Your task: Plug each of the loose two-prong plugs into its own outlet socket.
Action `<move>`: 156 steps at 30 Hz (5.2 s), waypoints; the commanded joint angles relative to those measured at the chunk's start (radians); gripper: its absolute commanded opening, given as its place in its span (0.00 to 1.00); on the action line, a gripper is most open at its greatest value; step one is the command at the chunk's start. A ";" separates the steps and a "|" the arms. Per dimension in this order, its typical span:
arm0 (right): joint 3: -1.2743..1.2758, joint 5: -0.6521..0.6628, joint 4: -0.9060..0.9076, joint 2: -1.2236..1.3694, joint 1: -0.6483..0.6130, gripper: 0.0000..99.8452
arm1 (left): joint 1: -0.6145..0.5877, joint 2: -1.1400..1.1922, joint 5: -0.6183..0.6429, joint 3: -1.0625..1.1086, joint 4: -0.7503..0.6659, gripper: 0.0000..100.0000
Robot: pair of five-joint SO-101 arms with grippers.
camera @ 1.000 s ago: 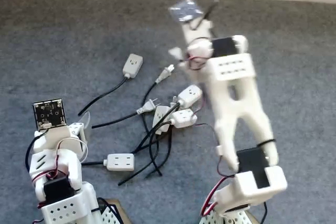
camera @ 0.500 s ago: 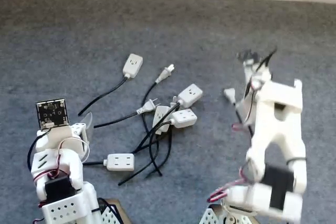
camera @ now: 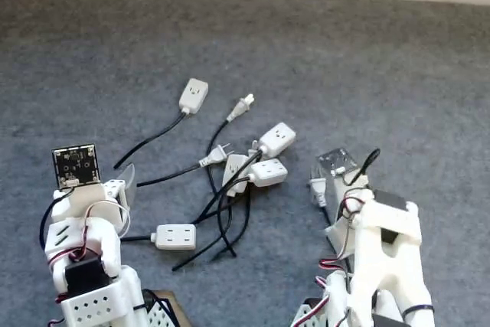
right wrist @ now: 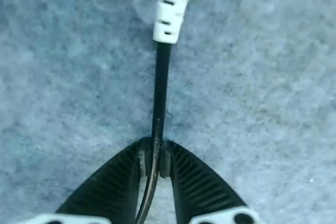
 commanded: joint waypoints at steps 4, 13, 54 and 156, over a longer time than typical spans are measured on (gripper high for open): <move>-0.058 0.017 0.001 -0.027 0.033 0.02 | 0.019 -0.004 -0.005 -0.004 -0.015 0.30; -0.397 -0.160 0.236 -0.015 -0.156 0.24 | 0.021 -0.004 -0.005 -0.004 -0.015 0.30; -0.656 -0.285 0.156 0.651 -0.300 0.15 | 0.021 -0.004 -0.005 -0.002 -0.015 0.30; -0.101 -0.657 -0.254 -0.440 -1.076 0.00 | 0.547 0.714 -0.186 -0.650 0.175 0.37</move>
